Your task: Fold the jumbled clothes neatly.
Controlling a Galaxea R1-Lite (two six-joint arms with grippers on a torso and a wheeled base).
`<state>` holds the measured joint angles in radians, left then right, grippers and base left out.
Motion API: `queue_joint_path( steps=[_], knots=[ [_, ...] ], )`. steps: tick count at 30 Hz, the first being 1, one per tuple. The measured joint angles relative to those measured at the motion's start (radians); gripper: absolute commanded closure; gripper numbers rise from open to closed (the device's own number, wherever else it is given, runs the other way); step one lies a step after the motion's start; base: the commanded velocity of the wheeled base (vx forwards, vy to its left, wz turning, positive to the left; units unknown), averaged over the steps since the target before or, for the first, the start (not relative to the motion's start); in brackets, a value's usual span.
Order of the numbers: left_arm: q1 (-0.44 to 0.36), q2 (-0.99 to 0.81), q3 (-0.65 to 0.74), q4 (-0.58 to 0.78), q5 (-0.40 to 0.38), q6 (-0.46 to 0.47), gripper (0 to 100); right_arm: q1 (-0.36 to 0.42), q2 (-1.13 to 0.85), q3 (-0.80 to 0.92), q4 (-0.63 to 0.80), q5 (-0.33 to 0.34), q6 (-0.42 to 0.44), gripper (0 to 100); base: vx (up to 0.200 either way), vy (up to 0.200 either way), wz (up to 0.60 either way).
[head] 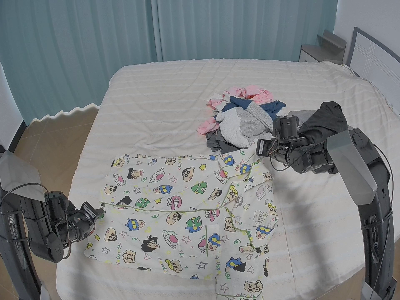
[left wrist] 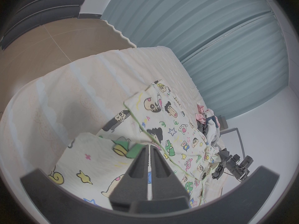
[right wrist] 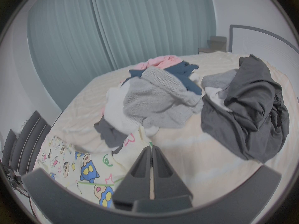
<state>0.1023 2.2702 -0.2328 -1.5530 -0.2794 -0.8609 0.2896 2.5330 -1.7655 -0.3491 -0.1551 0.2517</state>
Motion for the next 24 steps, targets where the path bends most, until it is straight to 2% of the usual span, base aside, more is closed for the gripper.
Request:
queue_joint_path(
  steps=[4, 12, 13, 24],
  knots=[
    [0.0, 0.0, 0.0, 0.0, 0.001, 0.0, 100, -0.008, 0.028, 0.0, -0.099, -0.001, -0.008, 100, 0.0, 0.0, 0.0],
    [0.0, 0.0, 0.0, 0.0, 0.002, 0.0, 100, -0.024, 0.074, -0.01, -0.159, 0.0, -0.011, 100, 0.0, 0.0, 0.0],
    [0.0, 0.0, 0.0, 0.0, 0.002, 0.0, 100, -0.024, 0.078, -0.011, -0.158, 0.0, -0.011, 0, 0.0, 0.0, 0.0],
    [0.0, 0.001, -0.001, 0.0, 0.003, 0.0, 100, -0.047, 0.07, -0.001, -0.19, 0.002, 0.005, 0, 0.0, 0.0, 0.0]
  ],
)
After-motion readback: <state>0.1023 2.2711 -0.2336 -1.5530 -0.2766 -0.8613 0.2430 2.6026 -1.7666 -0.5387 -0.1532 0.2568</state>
